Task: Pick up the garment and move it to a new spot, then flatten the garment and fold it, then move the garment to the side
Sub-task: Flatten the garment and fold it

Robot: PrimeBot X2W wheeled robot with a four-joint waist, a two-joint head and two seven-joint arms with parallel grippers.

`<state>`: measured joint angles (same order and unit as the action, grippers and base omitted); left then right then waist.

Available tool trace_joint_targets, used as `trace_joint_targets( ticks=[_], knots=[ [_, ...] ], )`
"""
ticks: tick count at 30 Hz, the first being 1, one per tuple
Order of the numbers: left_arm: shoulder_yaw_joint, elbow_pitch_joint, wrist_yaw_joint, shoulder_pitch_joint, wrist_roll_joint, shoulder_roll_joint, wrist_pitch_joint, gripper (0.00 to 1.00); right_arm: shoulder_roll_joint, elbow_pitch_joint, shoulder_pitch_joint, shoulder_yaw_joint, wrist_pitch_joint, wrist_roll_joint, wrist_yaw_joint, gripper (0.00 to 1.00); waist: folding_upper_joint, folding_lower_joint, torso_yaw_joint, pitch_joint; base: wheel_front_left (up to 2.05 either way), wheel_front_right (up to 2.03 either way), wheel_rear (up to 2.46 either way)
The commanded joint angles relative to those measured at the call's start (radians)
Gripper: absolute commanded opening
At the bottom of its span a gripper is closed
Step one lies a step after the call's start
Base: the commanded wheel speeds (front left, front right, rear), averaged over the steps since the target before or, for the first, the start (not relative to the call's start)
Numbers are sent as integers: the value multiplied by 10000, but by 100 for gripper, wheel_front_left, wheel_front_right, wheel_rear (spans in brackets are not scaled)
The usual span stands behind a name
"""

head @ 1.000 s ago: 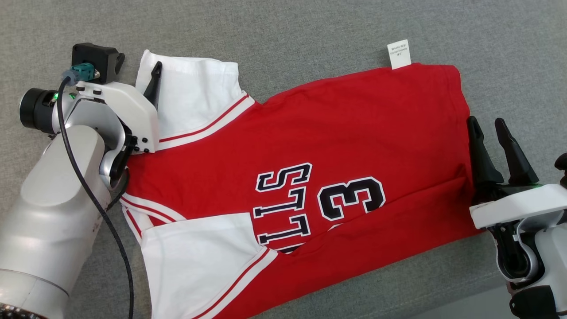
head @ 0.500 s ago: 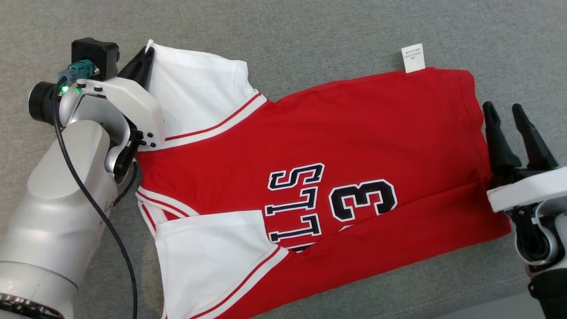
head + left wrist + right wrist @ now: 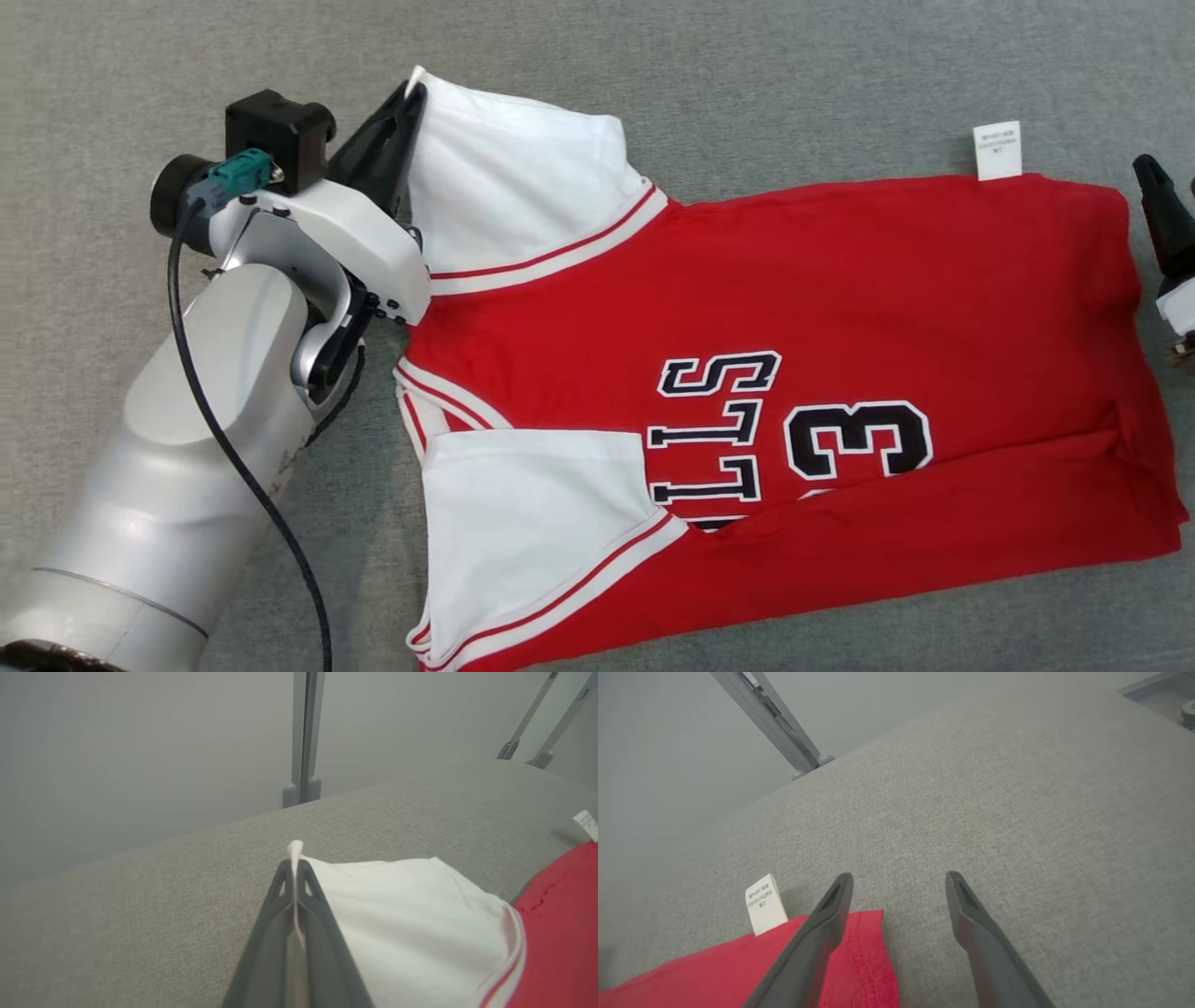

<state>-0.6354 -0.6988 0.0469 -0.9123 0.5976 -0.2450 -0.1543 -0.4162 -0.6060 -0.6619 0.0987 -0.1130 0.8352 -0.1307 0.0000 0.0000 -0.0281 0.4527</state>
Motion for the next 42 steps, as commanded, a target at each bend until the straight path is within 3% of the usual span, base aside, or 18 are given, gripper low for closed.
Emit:
trace_joint_targets(
  ticks=[1,7,18,36,37,38,40,41,42],
  knots=[
    [-48,211,-72,128,-29,-16,10,0,-139,-435,-313,89,-321,-60,-1,100,0,0,286,-16,0,0,0],
    [-175,693,-181,350,-15,23,82,0,-463,-1026,-648,874,-1052,-125,-1,100,0,0,510,-79,0,0,0],
    [-226,1034,-344,679,98,-144,215,0,-760,-944,-243,2025,-1789,211,1,100,0,0,302,-333,0,0,0],
    [-313,1452,-437,486,208,-277,400,0,-768,-1324,-1241,2743,-1432,977,-1,100,0,0,561,-18,0,0,0],
    [-315,1446,-433,480,222,-276,387,0,-792,-1363,-1287,2800,-1442,1017,-1,83,0,0,592,-22,0,0,0],
    [-319,1438,-433,477,232,-272,378,0,-810,-1359,-1325,2876,-1443,1056,-1,47,0,0,624,-30,0,0,0],
    [-327,1420,-428,489,269,-263,346,0,-886,-1335,-1383,2995,-1347,1099,-1,6,0,0,678,-55,0,0,0],
    [-325,1410,-432,503,287,-261,327,0,-932,-1316,-1389,3072,-1276,1118,-1,0,0,0,700,-72,0,0,0],
    [-324,1399,-441,521,296,-260,309,0,-994,-1290,-1390,3139,-1166,1122,-1,0,0,0,721,-93,0,0,0]
  ],
)
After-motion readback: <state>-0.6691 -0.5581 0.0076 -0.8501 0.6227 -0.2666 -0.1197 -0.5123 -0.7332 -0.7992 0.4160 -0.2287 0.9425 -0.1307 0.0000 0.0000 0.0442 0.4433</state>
